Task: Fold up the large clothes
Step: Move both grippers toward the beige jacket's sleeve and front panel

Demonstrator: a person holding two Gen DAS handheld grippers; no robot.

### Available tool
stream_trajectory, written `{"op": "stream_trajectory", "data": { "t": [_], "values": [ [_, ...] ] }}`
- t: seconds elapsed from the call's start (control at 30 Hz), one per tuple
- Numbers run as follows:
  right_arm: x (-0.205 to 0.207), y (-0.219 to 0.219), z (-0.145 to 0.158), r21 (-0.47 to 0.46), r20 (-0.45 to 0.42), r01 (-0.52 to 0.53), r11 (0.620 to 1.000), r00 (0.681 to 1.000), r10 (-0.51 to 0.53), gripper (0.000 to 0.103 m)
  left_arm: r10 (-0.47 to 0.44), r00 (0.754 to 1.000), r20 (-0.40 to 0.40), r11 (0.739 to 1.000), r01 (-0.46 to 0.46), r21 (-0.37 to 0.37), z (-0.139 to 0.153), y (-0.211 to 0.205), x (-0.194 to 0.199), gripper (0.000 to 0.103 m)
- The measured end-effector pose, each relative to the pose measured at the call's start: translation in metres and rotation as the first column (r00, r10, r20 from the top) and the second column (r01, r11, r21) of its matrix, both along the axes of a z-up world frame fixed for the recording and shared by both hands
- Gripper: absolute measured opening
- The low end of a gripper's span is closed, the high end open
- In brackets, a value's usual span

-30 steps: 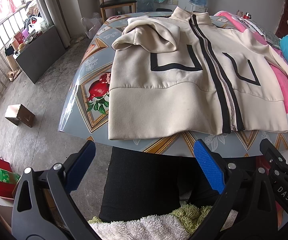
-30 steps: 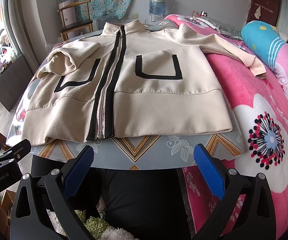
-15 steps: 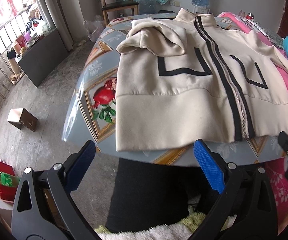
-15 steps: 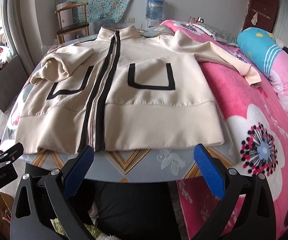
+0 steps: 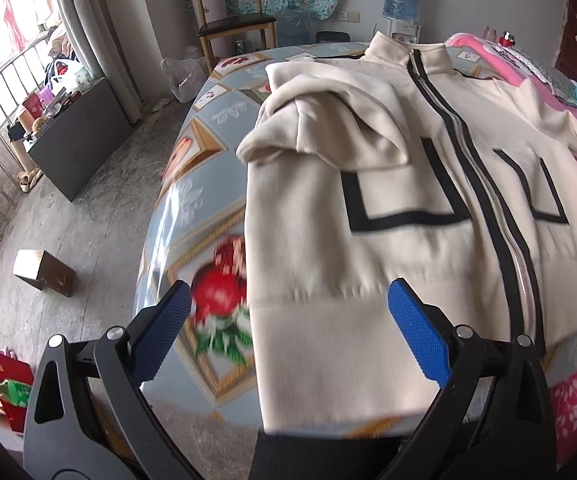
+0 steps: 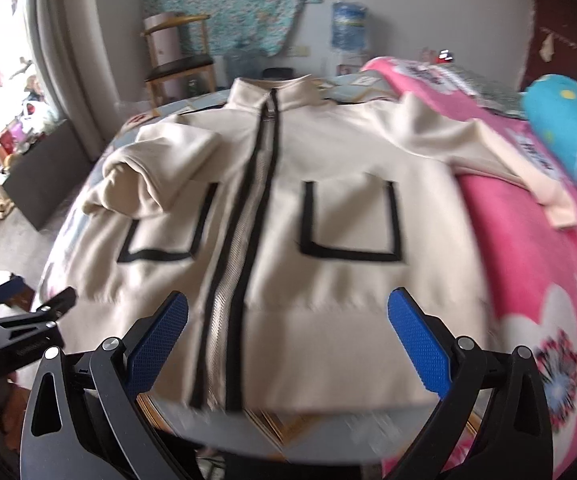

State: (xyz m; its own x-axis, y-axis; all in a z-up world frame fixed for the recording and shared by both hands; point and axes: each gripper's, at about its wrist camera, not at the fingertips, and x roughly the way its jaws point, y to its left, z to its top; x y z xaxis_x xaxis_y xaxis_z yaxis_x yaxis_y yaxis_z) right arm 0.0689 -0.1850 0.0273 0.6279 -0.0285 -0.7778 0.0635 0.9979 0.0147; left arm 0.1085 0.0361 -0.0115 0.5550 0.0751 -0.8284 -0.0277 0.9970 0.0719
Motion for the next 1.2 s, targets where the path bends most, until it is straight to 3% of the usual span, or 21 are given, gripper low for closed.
{"op": "stream_trajectory", "data": {
  "t": [0.17, 0.3, 0.53, 0.8, 0.93, 1.07, 1.2],
  "values": [
    [0.072, 0.015, -0.031, 0.047, -0.103, -0.077, 0.996, 0.991, 0.081, 0.098, -0.037, 0.999, -0.011, 0.999, 0.037, 0.009, -0.012, -0.002, 0.038, 0.095],
    [0.111, 0.018, -0.061, 0.052, -0.178, -0.08, 0.995, 0.98, 0.088, 0.098, -0.082, 0.996, -0.02, 0.996, 0.082, 0.024, -0.024, -0.01, 0.06, 0.095],
    [0.126, 0.016, -0.091, -0.004, -0.233, -0.107, 0.994, 0.967, 0.103, 0.098, -0.117, 0.991, -0.064, 0.993, 0.117, 0.004, -0.044, -0.017, 0.078, 0.095],
    [0.119, 0.011, -0.093, -0.008, -0.231, -0.179, 0.984, 0.958, 0.172, 0.098, -0.141, 0.986, -0.086, 0.988, 0.134, -0.082, -0.054, -0.009, 0.081, 0.095],
    [0.114, 0.01, -0.094, -0.013, -0.204, -0.231, 0.973, 0.953, 0.223, 0.098, -0.163, 0.983, -0.081, 0.984, 0.157, -0.084, -0.056, -0.007, 0.08, 0.095],
    [0.123, 0.01, -0.089, 0.02, -0.266, -0.253, 0.967, 0.931, 0.249, 0.098, -0.182, 0.98, -0.078, 0.981, 0.176, -0.083, -0.056, -0.006, 0.081, 0.095],
    [0.132, 0.026, -0.047, 0.104, -0.132, -0.329, 0.939, 0.931, 0.341, 0.098, -0.19, 0.977, -0.099, 0.98, 0.182, -0.087, -0.056, -0.005, 0.083, 0.095]
  ]
}}
